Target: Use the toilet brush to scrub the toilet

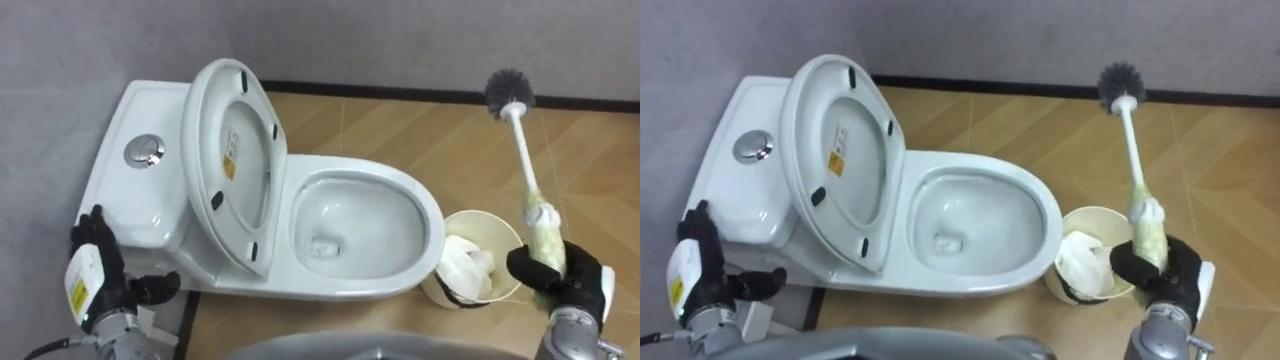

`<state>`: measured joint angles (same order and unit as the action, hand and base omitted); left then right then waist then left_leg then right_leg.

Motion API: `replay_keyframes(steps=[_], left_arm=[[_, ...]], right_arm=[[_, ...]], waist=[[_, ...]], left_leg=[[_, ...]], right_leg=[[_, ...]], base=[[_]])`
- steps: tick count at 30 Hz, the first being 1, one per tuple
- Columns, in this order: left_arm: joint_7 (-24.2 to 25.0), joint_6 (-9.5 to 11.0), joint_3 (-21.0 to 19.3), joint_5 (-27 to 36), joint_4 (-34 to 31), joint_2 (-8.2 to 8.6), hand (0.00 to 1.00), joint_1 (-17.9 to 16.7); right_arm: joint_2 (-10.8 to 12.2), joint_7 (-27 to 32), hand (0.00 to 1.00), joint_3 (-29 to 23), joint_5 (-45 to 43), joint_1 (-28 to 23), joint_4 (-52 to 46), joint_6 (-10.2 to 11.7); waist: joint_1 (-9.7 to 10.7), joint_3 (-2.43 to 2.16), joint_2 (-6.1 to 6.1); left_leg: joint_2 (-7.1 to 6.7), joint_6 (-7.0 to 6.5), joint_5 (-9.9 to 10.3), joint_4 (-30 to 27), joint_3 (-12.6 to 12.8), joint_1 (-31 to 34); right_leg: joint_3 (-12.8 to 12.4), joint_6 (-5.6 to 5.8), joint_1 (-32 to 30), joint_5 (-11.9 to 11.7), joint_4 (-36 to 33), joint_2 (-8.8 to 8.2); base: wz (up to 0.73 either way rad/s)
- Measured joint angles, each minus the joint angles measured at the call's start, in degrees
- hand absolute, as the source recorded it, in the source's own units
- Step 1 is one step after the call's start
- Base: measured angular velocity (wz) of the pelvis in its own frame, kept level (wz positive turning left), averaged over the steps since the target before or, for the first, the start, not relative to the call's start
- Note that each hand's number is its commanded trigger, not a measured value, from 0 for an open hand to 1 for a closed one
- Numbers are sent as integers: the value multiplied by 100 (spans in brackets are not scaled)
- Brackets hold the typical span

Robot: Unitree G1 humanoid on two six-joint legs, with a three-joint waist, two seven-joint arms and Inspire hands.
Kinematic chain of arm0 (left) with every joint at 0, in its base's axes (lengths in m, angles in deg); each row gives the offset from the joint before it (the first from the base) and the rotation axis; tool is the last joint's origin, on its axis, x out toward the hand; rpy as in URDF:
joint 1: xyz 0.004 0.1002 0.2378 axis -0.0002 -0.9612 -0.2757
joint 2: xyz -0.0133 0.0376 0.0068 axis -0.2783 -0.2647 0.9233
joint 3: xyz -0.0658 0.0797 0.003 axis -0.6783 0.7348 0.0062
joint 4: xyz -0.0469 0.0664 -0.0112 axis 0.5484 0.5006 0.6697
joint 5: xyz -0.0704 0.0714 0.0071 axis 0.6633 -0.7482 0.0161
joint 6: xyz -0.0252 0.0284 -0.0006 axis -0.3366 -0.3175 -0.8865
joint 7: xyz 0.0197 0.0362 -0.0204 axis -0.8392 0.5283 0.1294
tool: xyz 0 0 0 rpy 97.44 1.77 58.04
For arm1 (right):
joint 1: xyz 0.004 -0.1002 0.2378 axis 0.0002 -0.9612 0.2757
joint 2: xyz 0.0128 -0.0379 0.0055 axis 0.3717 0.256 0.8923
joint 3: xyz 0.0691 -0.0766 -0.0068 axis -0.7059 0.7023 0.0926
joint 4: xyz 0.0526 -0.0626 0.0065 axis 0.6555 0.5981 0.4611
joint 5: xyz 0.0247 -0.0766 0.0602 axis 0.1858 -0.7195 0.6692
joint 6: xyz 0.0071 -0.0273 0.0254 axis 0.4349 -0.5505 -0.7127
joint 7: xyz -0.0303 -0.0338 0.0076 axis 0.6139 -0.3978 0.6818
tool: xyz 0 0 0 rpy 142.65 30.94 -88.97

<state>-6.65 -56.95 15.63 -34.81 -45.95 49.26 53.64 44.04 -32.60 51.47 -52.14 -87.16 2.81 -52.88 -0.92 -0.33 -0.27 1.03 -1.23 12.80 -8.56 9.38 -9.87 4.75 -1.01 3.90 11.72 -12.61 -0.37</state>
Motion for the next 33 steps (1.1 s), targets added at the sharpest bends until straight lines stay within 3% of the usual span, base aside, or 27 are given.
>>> replay_keyframes(steps=[3,5,7,12,15,17,19,23,27,33], left_arm=[[174,-28,-250,160,562,-97,0,46],[542,-343,-303,377,1022,-87,0,84],[997,-900,-290,584,1648,21,0,114],[1496,-1310,-296,816,2035,59,0,-32],[1608,-1382,-297,816,2044,79,0,48],[1636,-1409,-297,816,2037,92,0,92],[1692,-1458,-299,809,2034,114,0,169],[1707,-1484,-299,810,2054,132,0,184],[1867,-1525,-303,812,2087,235,0,176],[2016,-1528,-315,809,2168,245,0,193]], right_arm=[[185,62,100,-143,-36,-2,376,-192],[230,58,100,-195,-35,6,502,-286],[327,47,100,-278,-29,53,683,-320],[389,46,100,-397,-38,404,1214,-299],[386,44,100,-505,-42,538,1366,-276],[385,45,100,-527,-44,545,1375,-276],[387,44,100,-557,-46,544,1389,-277],[394,31,100,-556,-54,657,1796,-282],[394,31,100,-560,-56,653,2022,-292],[395,-30,100,-561,-54,758,2218,-294]], waist=[[-1,-21,34],[48,-22,37],[71,-21,112],[48,-13,234],[71,1,164],[74,34,106],[134,37,-21],[210,37,-42],[207,41,-14],[192,51,40]], left_leg=[[44,49,29,-9,-12,-18],[44,52,32,-8,-15,-17],[41,60,38,-18,-33,11],[43,60,46,-16,-94,41],[44,33,85,-13,-194,26],[46,23,92,-10,-218,29],[27,12,96,-10,-255,31],[5,14,95,-4,-249,32],[10,15,94,-11,-204,39],[7,15,95,-16,-188,31]], right_leg=[[-5,-45,2,-28,19,58],[-2,-47,-1,-30,17,61],[5,-44,-13,-33,22,61],[80,-12,22,-72,96,55],[168,13,119,-86,138,39],[188,39,161,-111,203,38],[218,50,163,-108,200,18],[240,50,185,-107,197,33],[180,46,199,-104,217,42],[164,46,209,-104,292,44]], base=[[-18],[-2],[6],[17],[13],[8],[4],[1],[-3],[-1]])
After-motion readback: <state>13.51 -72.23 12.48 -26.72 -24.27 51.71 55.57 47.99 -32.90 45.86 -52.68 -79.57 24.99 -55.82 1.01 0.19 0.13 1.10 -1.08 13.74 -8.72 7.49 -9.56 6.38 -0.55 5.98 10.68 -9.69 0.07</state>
